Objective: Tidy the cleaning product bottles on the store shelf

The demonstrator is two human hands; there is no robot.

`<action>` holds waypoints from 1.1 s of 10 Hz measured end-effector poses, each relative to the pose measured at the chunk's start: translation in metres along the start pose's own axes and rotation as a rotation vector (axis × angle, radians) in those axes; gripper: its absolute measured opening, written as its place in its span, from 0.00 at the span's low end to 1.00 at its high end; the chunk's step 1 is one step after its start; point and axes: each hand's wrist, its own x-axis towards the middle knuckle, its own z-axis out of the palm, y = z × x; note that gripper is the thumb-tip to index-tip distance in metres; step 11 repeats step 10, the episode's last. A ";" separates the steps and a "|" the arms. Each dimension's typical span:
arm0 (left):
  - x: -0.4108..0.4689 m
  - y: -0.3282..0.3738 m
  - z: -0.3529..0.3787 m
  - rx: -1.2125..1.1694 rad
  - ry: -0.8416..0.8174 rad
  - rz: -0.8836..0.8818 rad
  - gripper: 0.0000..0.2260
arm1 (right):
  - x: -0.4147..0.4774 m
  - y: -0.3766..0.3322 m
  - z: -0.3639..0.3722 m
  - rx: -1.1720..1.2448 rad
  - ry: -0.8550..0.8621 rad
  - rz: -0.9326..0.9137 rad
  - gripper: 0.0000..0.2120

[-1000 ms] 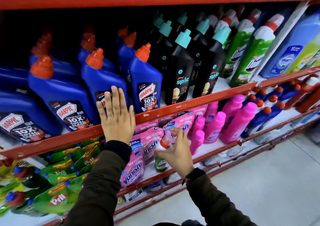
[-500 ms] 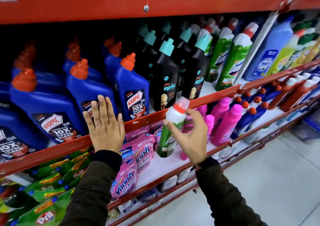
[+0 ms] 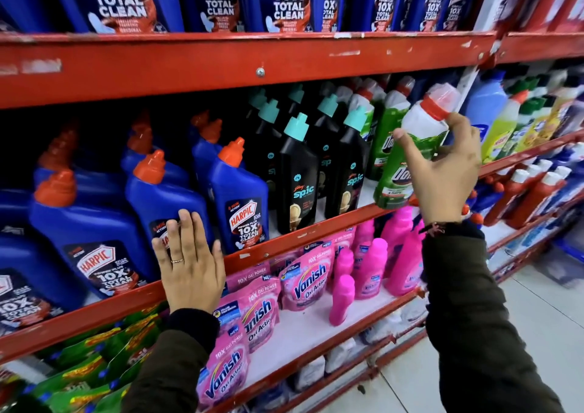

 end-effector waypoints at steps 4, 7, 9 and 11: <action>0.000 0.000 0.002 0.009 0.005 0.016 0.31 | 0.027 0.034 0.052 0.157 -0.146 0.076 0.34; 0.000 -0.001 -0.001 0.027 0.011 0.034 0.32 | 0.040 0.039 0.071 -0.002 -0.192 0.048 0.32; 0.001 -0.001 -0.008 0.040 -0.016 0.044 0.33 | 0.020 0.033 0.062 0.111 -0.197 0.049 0.38; 0.002 0.012 -0.014 0.001 -0.018 -0.015 0.35 | -0.010 0.029 0.061 0.215 -0.139 -0.064 0.33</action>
